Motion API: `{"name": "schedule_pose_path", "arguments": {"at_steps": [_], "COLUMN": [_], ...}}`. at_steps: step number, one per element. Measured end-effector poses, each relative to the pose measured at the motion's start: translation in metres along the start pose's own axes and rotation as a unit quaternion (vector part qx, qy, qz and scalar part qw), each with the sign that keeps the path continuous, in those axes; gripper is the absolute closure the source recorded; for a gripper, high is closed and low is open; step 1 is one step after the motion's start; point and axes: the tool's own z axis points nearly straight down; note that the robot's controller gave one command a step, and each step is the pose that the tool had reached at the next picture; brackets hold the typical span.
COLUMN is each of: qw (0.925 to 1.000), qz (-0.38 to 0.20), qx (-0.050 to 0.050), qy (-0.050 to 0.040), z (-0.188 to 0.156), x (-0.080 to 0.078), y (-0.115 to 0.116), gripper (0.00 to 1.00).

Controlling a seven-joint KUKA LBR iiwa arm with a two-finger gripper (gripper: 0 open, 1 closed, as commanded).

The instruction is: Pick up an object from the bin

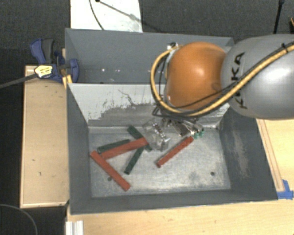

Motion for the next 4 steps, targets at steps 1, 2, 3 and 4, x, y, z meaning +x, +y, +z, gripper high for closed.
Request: {"name": "schedule_pose_path", "arguments": {"at_steps": [1,2,3,4], "qw": [0.9969,0.9822,0.9822,0.9821], "qz": [0.079,0.188,0.188,0.188], "qx": [0.000,0.000,0.000,0.000], "qy": [-0.0013,0.0034,0.0022,0.0022], "z": [-0.002,0.036,0.035,0.035], "x": [-0.016,-0.017,-0.018,-0.018], "y": [-0.013,-0.029,-0.028,-0.028], "gripper": [1.00,1.00,1.00,0.00]}}
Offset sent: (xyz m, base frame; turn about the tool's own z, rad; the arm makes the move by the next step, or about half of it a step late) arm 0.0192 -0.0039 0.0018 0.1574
